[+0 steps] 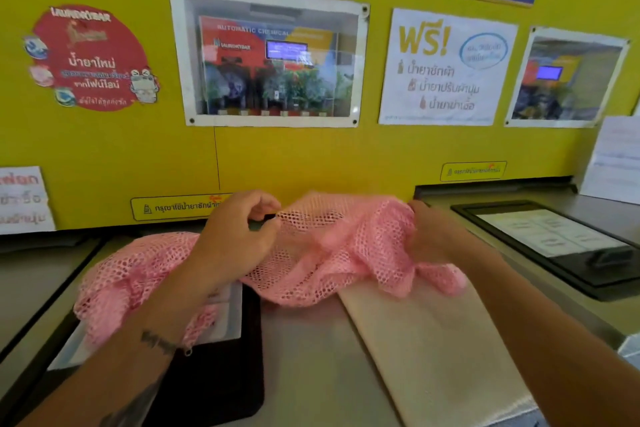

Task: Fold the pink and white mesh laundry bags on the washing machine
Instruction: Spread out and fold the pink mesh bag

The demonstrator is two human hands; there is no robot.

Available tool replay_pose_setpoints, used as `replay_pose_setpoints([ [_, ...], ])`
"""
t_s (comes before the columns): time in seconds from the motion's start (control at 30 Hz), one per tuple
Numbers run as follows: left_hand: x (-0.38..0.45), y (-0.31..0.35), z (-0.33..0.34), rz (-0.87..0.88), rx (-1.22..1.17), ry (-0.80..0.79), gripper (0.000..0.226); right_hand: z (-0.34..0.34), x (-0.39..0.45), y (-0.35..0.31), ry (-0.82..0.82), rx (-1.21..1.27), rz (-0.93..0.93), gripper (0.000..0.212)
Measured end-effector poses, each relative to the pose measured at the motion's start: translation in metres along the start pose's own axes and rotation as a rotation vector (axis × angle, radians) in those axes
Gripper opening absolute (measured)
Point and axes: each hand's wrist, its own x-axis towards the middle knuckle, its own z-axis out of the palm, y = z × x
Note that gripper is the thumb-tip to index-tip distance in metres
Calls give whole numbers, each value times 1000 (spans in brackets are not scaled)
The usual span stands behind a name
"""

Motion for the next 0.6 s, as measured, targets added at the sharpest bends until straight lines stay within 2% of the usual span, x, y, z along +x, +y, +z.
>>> replay_pose_setpoints([
  [0.03,-4,-5,0,-23,30,-8,17,5,0,6,-63,-40,78,86],
  [0.07,-7,-9,0,-45,65,-14,17,8,-3,8,-48,-42,106,93],
  [0.1,-10,-13,0,-66,109,-16,17,11,-6,5,24,-32,65,95],
  [0.17,-14,-21,-2,-106,225,-8,18,13,-17,-9,152,-28,-173,89],
  [0.23,-19,-29,-5,-145,404,15,21,18,-22,-23,65,-6,-432,77],
  [0.3,-26,-38,-10,-188,615,24,27,31,-16,-27,-111,-118,-510,60],
  [0.37,-34,-45,-14,-257,732,-28,33,41,0,-16,-180,-323,-451,56],
  [0.4,-38,-49,-16,-296,754,-56,35,42,7,-8,-188,-416,-372,63],
  [0.5,-44,-58,-21,-332,712,-59,35,29,19,1,-205,-540,-186,111],
  [0.53,-44,-58,-22,-299,650,-5,29,22,15,-5,-193,-551,-167,108],
  [0.6,-42,-50,-24,-228,487,142,19,8,2,-30,-68,-536,-222,71],
])
